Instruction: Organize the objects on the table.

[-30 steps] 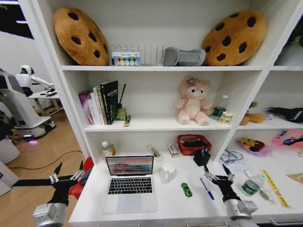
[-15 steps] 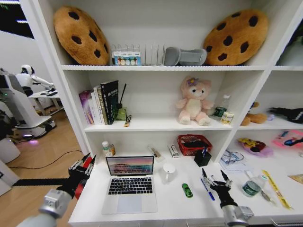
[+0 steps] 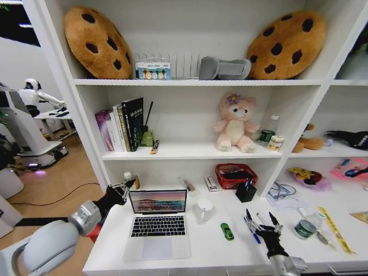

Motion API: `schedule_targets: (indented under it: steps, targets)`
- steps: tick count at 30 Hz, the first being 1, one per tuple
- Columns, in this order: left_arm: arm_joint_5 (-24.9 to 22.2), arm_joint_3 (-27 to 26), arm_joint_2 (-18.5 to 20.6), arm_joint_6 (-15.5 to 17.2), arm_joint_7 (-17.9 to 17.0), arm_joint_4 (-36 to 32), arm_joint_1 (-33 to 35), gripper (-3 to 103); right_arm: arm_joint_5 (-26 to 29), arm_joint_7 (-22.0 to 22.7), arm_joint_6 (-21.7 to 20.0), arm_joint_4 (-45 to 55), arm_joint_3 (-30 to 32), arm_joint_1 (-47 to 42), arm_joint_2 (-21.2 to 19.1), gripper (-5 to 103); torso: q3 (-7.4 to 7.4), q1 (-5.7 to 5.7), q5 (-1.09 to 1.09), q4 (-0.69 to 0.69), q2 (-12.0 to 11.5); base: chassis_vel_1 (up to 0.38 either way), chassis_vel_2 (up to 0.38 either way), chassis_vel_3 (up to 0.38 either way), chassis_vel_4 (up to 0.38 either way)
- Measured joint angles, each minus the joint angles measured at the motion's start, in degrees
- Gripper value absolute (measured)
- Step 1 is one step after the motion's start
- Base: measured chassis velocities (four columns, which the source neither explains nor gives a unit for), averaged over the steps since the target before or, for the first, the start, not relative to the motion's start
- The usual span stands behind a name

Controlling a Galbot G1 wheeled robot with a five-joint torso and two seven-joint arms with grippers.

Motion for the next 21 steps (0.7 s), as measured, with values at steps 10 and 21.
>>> schedule_targets:
  steps: [10,21]
  targets:
    - [-6.8,-1.0,12.4,-0.5,1.1,5.3,-1.6,0,-2.3,0.0,0.9,-1.3,-2.4,0.0,2.6,100,0.0,0.0,0.01,-0.01,0.0,0.0,0.0,0.0,0.0]
    - [-7.0,-2.9,20.5,-2.1,2.8,10.3,2.8,0,-2.3,0.1,0.9,-1.1,-2.1,0.2,2.7,100,0.0,-0.01,0.01,-0.01,0.0,0.0,0.0,0.0,0.0]
